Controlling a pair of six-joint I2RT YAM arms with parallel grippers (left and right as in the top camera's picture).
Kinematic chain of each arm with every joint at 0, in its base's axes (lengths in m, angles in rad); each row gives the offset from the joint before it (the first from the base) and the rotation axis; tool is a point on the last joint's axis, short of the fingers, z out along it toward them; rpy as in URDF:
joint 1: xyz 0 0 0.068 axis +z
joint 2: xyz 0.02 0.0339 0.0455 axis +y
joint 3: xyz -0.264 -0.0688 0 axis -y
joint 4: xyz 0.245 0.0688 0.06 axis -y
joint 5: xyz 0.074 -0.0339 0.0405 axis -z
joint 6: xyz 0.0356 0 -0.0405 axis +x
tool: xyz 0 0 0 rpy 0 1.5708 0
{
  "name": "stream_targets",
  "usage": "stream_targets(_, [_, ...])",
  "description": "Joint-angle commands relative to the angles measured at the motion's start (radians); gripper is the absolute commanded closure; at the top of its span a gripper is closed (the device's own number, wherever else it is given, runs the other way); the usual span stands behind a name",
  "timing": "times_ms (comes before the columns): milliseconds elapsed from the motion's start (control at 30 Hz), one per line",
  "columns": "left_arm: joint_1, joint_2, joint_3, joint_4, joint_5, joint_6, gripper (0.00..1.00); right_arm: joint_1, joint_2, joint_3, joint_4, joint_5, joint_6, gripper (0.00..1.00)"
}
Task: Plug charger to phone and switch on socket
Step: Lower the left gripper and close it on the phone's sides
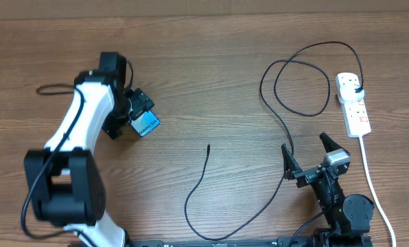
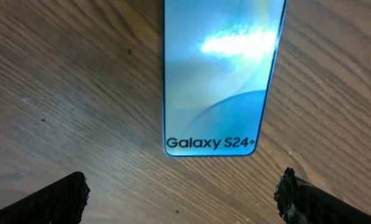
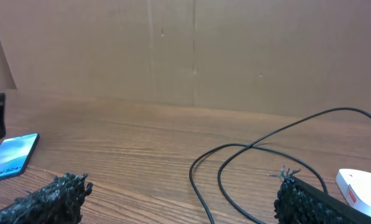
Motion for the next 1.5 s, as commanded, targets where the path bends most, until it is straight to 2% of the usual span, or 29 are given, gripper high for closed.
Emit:
stream_targets(0, [0.003,0.096,0.151,-0.058,-0.007,0.013,0.00,0.005,-0.007,-0.011,0.005,0.007,-0.001,0.00])
stream_targets(100, [0.002,0.154,0.219,-0.081,-0.007,0.024,0.00,0.005,-0.007,-0.011,0.005,0.007,-0.001,0.00])
stream_targets(300, [0.003,0.189,0.219,-0.069,-0.056,-0.013,0.00,0.005,-0.007,-0.011,0.005,0.007,-0.001,0.00])
stream_targets(600, [0.002,0.197,0.194,-0.031,-0.074,-0.015,0.00,0.005,-0.007,-0.011,0.005,0.007,-0.001,0.00])
stream_targets(767, [-0.002,0.202,0.194,-0.009,-0.073,-0.071,0.00,0.005,-0.007,-0.011,0.005,0.007,-0.001,0.00])
stream_targets(1467, [-0.023,0.204,0.115,0.064,-0.099,-0.075,0.00,0.005,-0.007,-0.011,0.005,0.007,-0.001,0.00])
